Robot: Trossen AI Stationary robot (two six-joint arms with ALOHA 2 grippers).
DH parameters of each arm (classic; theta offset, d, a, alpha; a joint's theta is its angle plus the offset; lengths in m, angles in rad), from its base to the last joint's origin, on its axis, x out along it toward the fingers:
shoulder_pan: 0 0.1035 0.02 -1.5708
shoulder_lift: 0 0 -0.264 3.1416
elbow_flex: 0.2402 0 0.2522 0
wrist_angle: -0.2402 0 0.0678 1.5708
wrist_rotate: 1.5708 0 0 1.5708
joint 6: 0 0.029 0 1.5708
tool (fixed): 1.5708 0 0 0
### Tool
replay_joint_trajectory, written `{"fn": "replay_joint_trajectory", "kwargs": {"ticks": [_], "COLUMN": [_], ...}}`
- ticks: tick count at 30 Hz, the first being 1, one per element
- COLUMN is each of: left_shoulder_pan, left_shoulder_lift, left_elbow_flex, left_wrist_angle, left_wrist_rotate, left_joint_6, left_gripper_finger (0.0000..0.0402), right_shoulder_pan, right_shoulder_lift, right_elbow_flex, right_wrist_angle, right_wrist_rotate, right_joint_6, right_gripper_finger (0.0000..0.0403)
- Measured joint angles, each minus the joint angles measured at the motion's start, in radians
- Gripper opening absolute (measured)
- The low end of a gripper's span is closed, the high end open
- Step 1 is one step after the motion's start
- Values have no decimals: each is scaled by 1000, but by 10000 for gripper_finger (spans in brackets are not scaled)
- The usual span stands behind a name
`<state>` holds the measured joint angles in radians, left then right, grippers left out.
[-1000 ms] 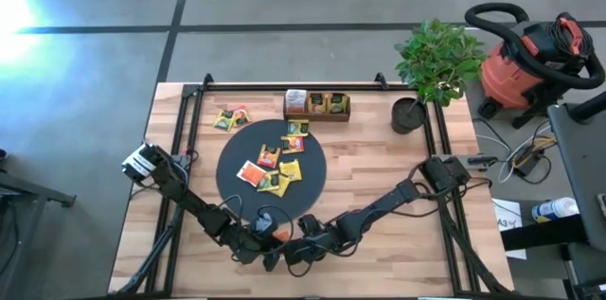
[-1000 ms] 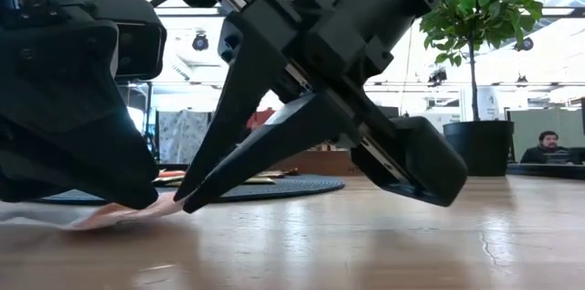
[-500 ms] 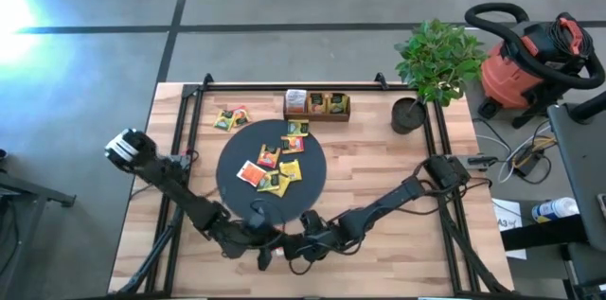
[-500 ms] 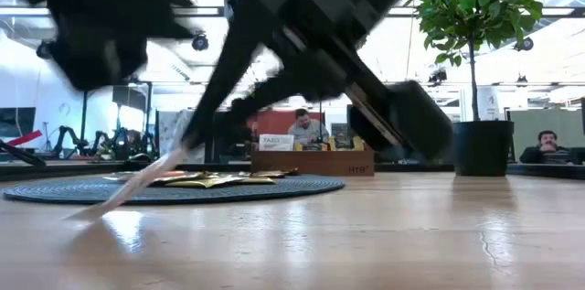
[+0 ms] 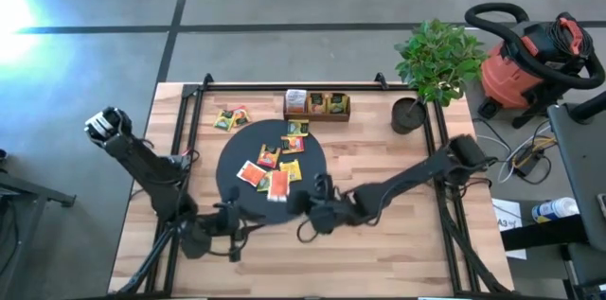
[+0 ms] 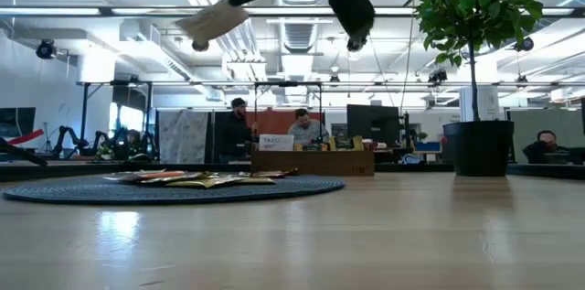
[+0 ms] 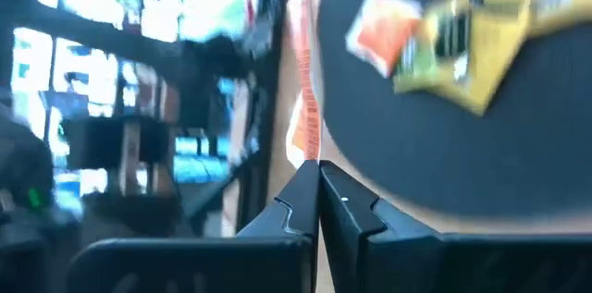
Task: Pick & Place Tea
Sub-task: Put the orange tea bag into the left section of the wooden organizer
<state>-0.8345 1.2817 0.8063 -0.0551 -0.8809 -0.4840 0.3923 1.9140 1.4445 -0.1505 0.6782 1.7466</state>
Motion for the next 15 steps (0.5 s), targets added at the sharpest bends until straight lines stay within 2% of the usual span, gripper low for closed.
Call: {"fn": "replay_joint_trajectory", "kwargs": {"ticks": [5, 9, 15], "left_shoulder_pan": [12, 34, 43], "left_shoulder_lift": [2, 2, 2], "left_elbow_flex": [24, 32, 79], "left_wrist_angle": [-64, -79, -191], "left_wrist_rotate": [-55, -94, -314], "left_joint_6": [-11, -33, 4], "left_gripper_finger": [85, 107, 165], "right_shoulder_pan": [-53, -65, -68], "right_shoulder_lift": [-56, -62, -62], "right_elbow_flex": [-6, 11, 10], "right_wrist_angle": [10, 12, 10], "right_wrist_rotate": [2, -11, -26], "right_joint_6": [-121, -147, -121], "right_gripper_finger": [8, 8, 8]}}
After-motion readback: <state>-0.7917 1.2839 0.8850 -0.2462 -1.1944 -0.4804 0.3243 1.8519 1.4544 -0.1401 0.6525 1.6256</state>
